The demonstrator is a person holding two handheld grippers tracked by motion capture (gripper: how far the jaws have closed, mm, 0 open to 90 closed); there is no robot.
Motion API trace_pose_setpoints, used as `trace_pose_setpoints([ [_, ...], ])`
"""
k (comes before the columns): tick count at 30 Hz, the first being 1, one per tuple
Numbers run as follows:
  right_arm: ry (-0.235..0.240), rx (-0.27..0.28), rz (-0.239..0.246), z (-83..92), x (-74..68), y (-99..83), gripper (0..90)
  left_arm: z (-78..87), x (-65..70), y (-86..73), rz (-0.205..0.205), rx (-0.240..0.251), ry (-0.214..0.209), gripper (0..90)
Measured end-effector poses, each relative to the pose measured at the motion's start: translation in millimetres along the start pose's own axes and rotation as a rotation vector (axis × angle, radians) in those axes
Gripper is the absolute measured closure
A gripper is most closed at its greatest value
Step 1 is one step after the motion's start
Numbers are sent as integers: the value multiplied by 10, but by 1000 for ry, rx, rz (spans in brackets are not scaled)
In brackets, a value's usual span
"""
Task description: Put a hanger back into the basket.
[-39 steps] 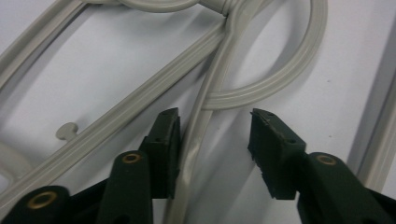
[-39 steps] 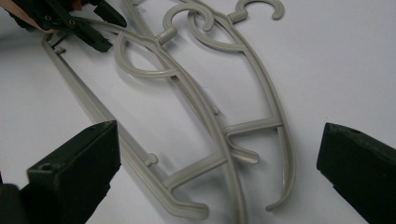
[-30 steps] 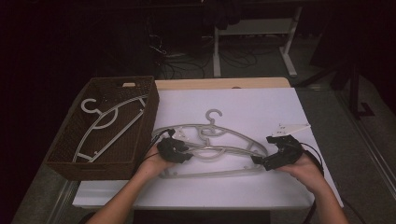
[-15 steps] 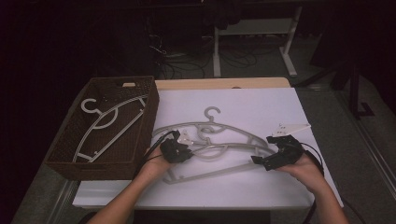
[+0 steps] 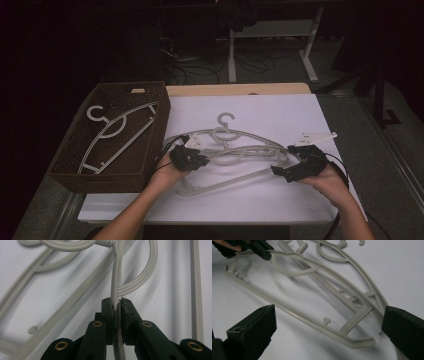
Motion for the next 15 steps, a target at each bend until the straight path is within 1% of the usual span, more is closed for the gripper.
trace_pose_setpoints([
  [3, 2, 12, -2, 17, -2, 13, 0, 96, -33, 67, 19, 21, 11, 829],
  [9, 5, 27, 6, 47, -23, 54, 0, 355, -151, 213, 65, 44, 54, 828],
  [10, 5, 27, 6, 47, -23, 54, 0, 355, -151, 213, 65, 44, 54, 828],
  [11, 7, 28, 11, 46, -29, 61, 0, 471, -192, 291, 80, 47, 71, 828],
  [13, 9, 27, 12, 42, -30, 60, 0, 549, -207, 358, 82, 57, 89, 828],
  [15, 9, 24, 12, 35, -27, 56, 0, 633, -226, 436, 81, 64, 95, 828],
])
Point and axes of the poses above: each handheld gripper's, and its own axes: z roughly backward along the jaws, y roughly out of its top, x roughly to its right, the point moved 5 cm from there along -z, roughly forward along the jaws, and after that the axes turned 7 degrees about z, right-handed, at the moved point
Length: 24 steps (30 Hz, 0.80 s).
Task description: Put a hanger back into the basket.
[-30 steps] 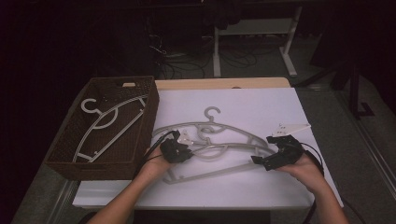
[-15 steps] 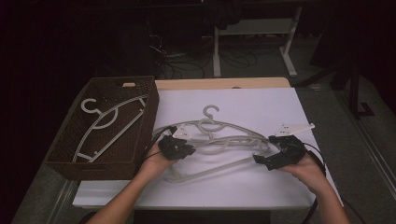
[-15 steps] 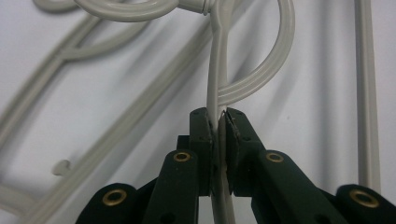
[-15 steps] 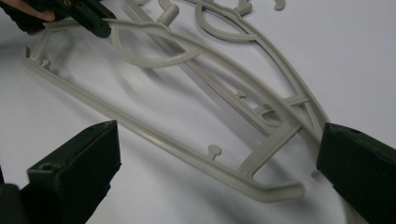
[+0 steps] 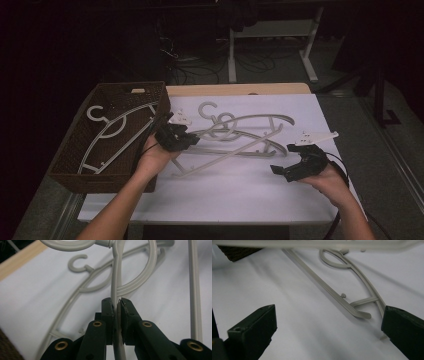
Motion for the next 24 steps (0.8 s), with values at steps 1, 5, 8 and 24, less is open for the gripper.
trace_pose_setpoints([
  [1, 1, 0, 0, -2, 1, -1, 0, 39, -16, 40, -7, 6, 7, 828],
  [5, 0, 0, 1, -8, 12, -11, 0, 194, -129, 180, -7, 19, 20, 828],
  [8, 1, -3, -2, -14, 18, -21, 0, 321, -233, 264, -3, 33, 17, 828],
  [24, -2, -17, -11, -49, 31, -44, 0, 1147, -1063, 196, 60, 78, 175, 827],
])
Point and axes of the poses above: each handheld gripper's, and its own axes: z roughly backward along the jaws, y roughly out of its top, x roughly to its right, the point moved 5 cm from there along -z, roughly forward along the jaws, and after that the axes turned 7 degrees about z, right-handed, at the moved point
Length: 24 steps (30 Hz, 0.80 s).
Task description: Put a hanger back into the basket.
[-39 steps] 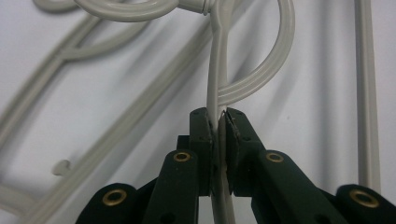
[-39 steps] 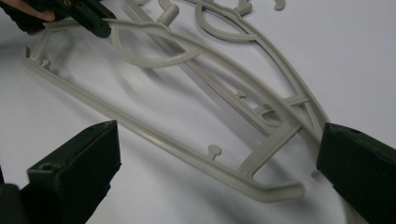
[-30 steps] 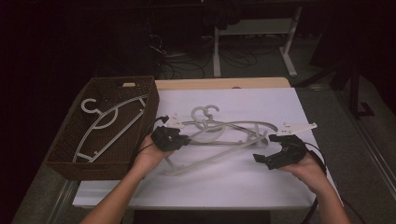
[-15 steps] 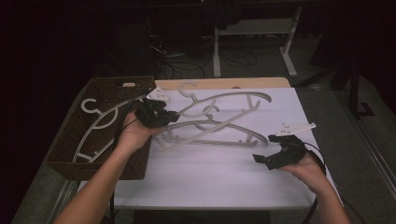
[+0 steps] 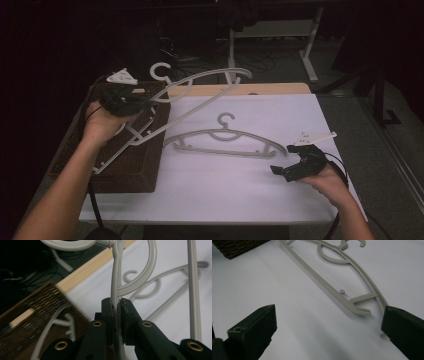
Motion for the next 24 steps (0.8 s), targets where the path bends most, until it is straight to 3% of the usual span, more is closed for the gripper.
trace_pose_setpoints([
  [9, -4, -7, -8, -19, 8, 0, 0, 318, -607, -403, 97, 8, 107, 826],
  [15, -4, -10, -14, -35, 10, 1, 0, 458, -955, -785, 154, -27, 173, 827],
  [24, -4, -18, -12, -67, 10, 5, 0, 544, -1285, -1222, 228, -74, 248, 826],
])
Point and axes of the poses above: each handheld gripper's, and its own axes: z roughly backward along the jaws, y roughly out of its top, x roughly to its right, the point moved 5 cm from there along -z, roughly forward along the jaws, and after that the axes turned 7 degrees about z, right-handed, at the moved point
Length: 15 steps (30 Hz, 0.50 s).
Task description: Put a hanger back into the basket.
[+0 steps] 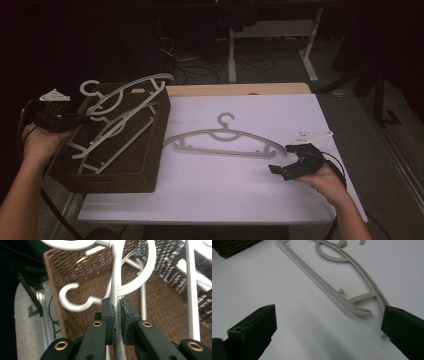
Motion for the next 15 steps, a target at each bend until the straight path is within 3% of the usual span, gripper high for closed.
trace_pose_setpoints([
  [6, -3, -1, -5, 7, 6, -2, 0, 36, -161, -130, 13, -29, 42, 826],
  [12, -2, 0, -2, 3, 1, 1, 0, -63, -188, -212, 2, -67, 80, 826],
  [15, -1, 0, 1, -1, 1, 2, 0, -139, -180, -242, 6, -85, 79, 825],
])
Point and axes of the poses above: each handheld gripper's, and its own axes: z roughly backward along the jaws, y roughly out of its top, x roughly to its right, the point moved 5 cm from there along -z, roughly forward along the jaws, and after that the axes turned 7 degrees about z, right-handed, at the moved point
